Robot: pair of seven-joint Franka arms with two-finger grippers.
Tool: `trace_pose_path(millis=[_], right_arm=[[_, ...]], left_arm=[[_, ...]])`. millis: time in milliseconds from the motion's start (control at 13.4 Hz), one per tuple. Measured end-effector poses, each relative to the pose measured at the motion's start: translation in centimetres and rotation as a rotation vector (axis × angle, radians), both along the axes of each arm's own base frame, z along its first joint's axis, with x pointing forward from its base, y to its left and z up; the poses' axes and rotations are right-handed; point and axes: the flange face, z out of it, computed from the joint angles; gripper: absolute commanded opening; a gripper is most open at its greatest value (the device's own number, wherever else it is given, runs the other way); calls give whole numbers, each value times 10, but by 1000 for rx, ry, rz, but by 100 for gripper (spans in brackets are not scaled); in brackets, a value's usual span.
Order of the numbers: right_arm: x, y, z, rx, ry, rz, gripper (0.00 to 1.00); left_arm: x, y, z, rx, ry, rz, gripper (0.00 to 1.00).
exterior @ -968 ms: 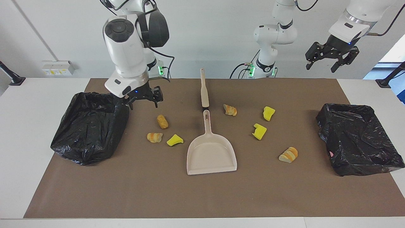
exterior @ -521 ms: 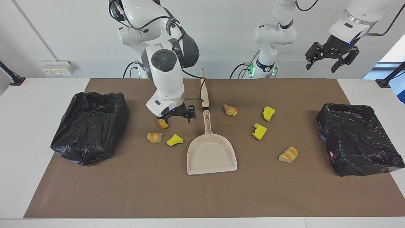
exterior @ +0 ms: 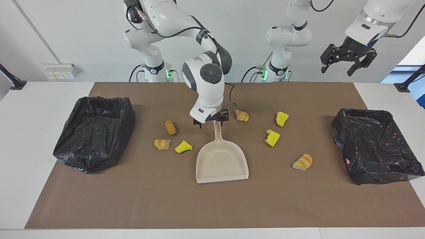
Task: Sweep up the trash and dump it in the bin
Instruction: 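Reach the right gripper to the beige dustpan handle and grasp it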
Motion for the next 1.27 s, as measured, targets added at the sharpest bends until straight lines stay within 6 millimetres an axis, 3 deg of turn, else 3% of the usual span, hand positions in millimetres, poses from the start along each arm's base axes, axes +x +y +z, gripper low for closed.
trace_pose_path(millis=[521,670,819,893,968,1265], right_arm=[[-7,12,-22,84,-4,-62,99],[-12,14,-28,78,7,-58,74],[-13,14,-32,75,12,-57,40],[-13,14,-32,74,13,-57,10],[-13,14,-32,74,13,-57,0],[-10,11,-32,74,11,-64,0]], left_arm=[[-1,-1,0,1,6,-2,100],[-1,-3,-1,1,8,-2,100],[-3,-11,-2,2,10,7,100],[-4,-15,-2,3,11,8,100],[-6,-21,-2,4,12,2,100],[-23,-48,-13,13,31,-11,100]])
